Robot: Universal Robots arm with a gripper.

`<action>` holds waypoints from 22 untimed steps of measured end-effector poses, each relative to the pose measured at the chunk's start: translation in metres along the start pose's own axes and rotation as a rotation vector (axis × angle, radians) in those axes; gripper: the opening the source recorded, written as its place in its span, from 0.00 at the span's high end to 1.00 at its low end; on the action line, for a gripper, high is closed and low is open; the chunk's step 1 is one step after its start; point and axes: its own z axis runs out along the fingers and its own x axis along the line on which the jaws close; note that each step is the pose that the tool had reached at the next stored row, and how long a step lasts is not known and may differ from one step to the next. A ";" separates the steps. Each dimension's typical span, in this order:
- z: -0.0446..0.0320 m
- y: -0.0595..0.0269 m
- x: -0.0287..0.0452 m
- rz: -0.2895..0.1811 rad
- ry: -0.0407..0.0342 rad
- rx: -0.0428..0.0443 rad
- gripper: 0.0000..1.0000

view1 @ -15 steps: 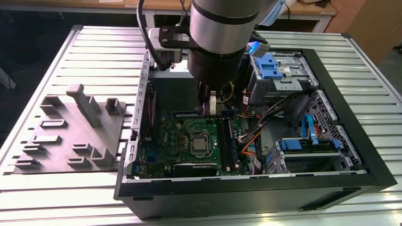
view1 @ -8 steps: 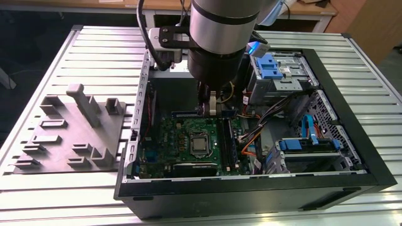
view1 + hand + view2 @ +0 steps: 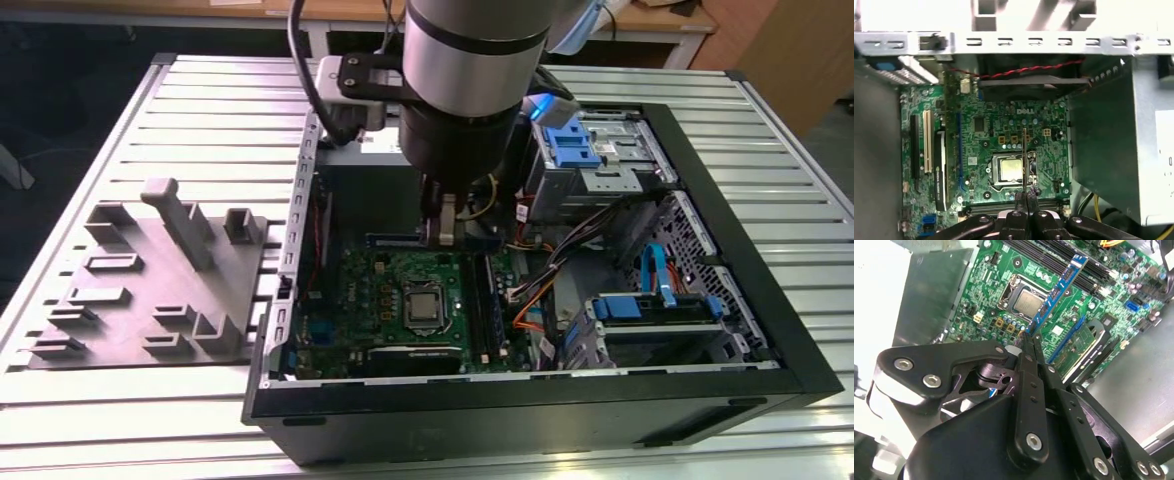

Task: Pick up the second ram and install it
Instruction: 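Insert the second ram into the second slot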

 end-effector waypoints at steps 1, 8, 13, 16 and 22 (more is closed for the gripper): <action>0.0003 0.0000 0.0000 0.020 -0.0010 0.0018 0.89; 0.0017 -0.0001 0.0002 0.146 -0.0071 0.0132 0.89; 0.0025 -0.0001 0.0002 0.237 -0.0115 0.0215 0.89; 0.0029 -0.0001 0.0003 0.292 -0.0143 0.0264 0.89; 0.0036 -0.0002 0.0003 0.400 -0.0196 0.0360 0.89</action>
